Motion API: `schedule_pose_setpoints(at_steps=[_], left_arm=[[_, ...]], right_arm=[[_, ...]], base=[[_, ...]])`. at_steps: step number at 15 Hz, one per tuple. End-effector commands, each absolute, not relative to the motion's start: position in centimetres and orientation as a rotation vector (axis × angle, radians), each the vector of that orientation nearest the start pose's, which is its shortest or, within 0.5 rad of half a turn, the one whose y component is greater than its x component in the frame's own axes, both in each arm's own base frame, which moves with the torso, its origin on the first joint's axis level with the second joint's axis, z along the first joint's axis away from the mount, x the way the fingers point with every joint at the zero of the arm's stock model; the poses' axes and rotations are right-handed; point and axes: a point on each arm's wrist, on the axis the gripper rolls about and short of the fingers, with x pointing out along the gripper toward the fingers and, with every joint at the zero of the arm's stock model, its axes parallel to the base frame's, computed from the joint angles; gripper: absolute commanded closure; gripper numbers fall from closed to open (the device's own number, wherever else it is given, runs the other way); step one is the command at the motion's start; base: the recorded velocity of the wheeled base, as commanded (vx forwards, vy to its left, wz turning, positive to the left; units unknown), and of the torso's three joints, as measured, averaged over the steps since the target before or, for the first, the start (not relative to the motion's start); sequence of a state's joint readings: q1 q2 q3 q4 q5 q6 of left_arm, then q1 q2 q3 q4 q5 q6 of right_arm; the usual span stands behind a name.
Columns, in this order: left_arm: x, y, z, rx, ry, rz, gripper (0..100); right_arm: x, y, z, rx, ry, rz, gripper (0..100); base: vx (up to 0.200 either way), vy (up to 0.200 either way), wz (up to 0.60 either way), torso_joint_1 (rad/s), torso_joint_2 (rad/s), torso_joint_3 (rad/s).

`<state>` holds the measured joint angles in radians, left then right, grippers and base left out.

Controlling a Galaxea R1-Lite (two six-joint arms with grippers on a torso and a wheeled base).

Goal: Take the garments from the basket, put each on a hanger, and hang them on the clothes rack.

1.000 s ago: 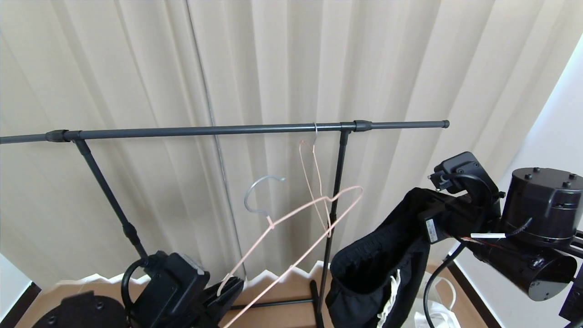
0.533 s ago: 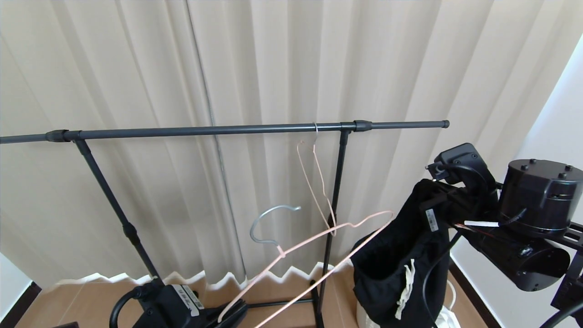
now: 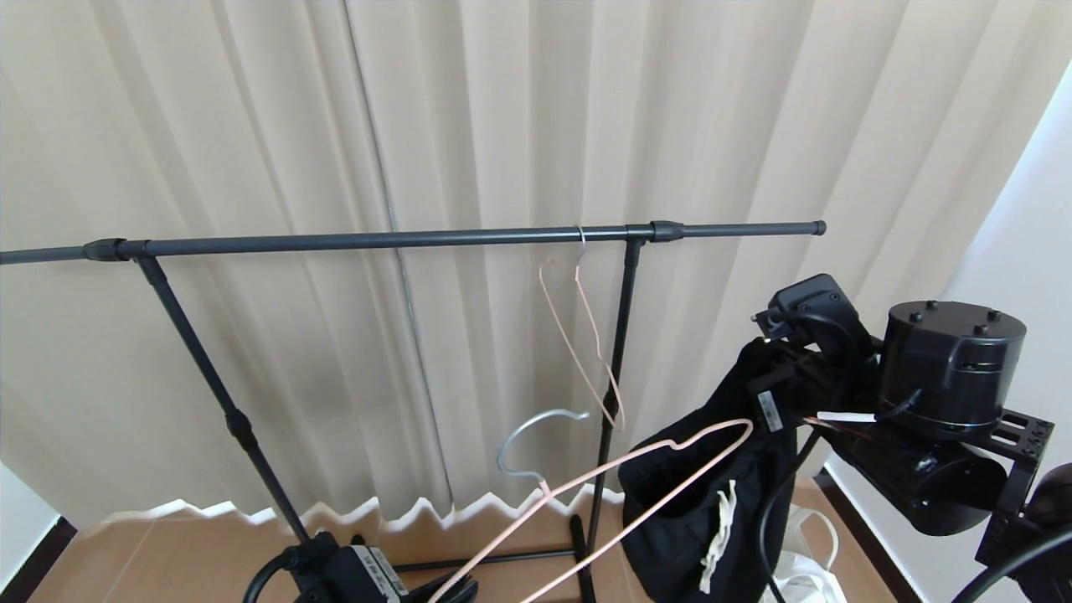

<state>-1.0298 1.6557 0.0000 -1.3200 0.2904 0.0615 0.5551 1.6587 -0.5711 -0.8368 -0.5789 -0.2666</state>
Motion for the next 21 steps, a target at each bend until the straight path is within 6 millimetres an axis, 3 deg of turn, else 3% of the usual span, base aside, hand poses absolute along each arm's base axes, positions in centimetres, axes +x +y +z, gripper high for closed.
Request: schedule_pose_setpoints(at_steps=[1, 7, 13, 21], left_arm=[[10.3, -15.9, 7.7, 0.279, 0.263, -0.739, 100], [10.9, -16.5, 7.3, 0.257, 0.247, -0.72, 100], [11.0, -16.4, 7.4, 0.242, 0.244, -0.686, 100], [11.1, -16.4, 7.1, 0.239, 0.259, -0.663, 100]], right_arm=[[23.0, 14.1, 15.2, -0.411, 0.215, 0.046, 100], [21.5, 15.8, 15.0, -0.425, 0.206, 0.089, 100], [20.5, 16.2, 15.3, -0.429, 0.194, 0.087, 100], [17.9, 18.5, 15.5, -0.402, 0.128, 0.214, 100]], base=[[0.0, 0.0, 0.0, 0.0, 0.0, 0.0], [0.0, 0.0, 0.0, 0.0, 0.0, 0.0], [0.0, 0.0, 0.0, 0.0, 0.0, 0.0], [0.0, 0.0, 0.0, 0.0, 0.0, 0.0]])
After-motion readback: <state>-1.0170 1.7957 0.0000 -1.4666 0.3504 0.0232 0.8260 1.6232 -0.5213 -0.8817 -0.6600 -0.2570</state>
